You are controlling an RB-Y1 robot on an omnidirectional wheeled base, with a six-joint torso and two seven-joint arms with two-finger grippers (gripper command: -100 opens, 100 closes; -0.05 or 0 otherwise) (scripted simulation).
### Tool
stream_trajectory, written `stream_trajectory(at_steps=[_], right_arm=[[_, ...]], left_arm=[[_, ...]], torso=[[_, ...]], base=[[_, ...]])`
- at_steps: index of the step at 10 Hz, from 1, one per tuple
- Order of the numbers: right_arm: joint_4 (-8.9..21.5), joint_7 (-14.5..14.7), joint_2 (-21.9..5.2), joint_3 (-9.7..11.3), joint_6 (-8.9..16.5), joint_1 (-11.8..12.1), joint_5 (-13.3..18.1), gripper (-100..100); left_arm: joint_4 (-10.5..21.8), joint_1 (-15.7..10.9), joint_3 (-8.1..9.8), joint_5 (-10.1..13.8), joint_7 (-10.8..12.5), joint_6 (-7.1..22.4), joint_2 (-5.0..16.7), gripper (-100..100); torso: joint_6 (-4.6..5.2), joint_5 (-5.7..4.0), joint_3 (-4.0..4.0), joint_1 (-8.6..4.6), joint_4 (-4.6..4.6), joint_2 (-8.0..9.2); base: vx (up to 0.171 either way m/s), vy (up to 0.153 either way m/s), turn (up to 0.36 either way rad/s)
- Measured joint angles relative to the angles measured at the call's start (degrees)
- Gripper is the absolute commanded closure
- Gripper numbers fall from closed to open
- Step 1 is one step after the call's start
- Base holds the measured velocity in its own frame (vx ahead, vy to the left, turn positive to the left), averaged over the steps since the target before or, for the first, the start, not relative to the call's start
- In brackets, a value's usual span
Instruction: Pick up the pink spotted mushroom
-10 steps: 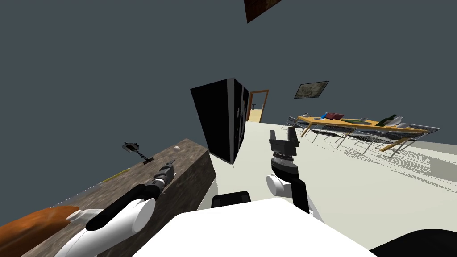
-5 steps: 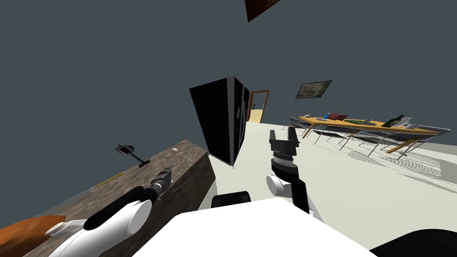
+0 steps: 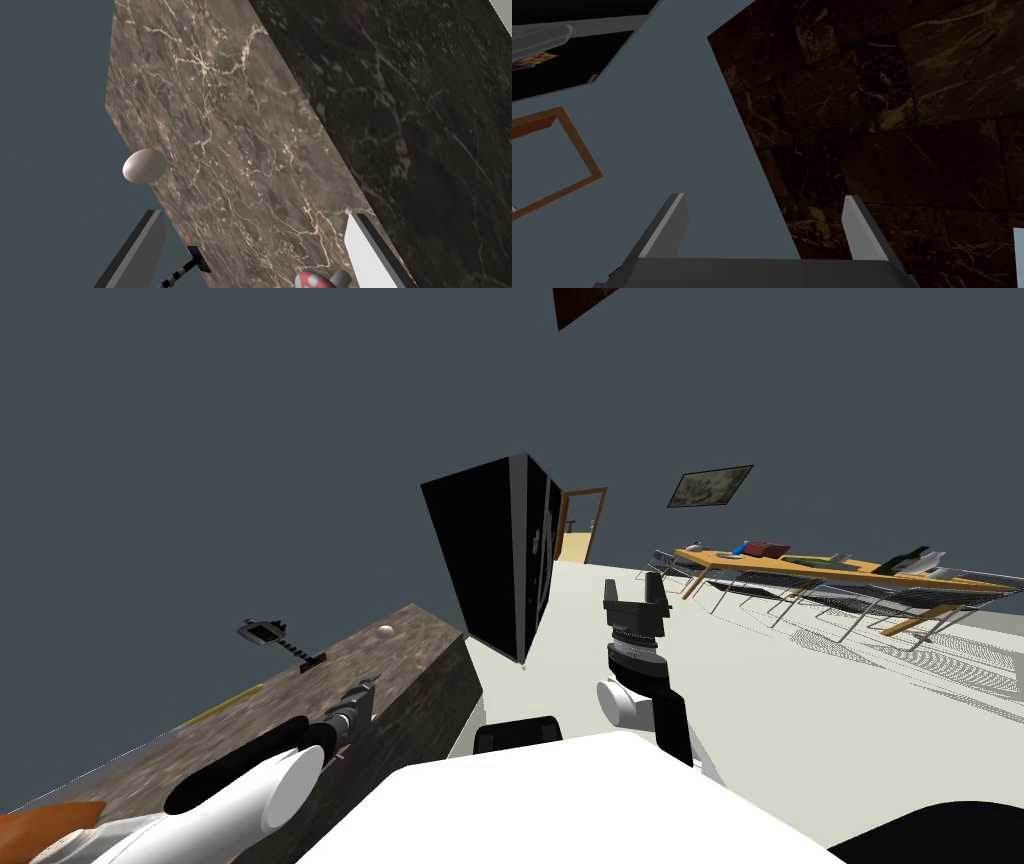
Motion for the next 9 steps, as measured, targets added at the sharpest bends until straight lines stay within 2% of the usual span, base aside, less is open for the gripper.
stream_trajectory(at_steps=[3,6,9], right_arm=[[0.0,0.0,0.0,0.0,0.0,0.0,0.0,0],[0.0,0.0,0.0,0.0,0.0,0.0,0.0,0],[0.0,0.0,0.0,0.0,0.0,0.0,0.0,0]], left_arm=[[0.1,1.2,2.39,1.8,-0.6,4.5,0.7,-100],[1.5,1.0,3.82,2.4,-1.1,9.0,1.6,-100],[2.0,2.2,5.82,3.7,-1.9,13.0,2.5,-100]], torso=[[-0.01,0.00,-0.04,0.00,-0.01,-0.09],[0.00,0.02,-0.07,0.05,-0.03,-0.12],[0.00,0.03,-0.03,0.13,-0.01,-0.06]], base=[[0.076,0.000,0.017],[0.091,0.014,0.017],[0.063,0.031,0.015]])
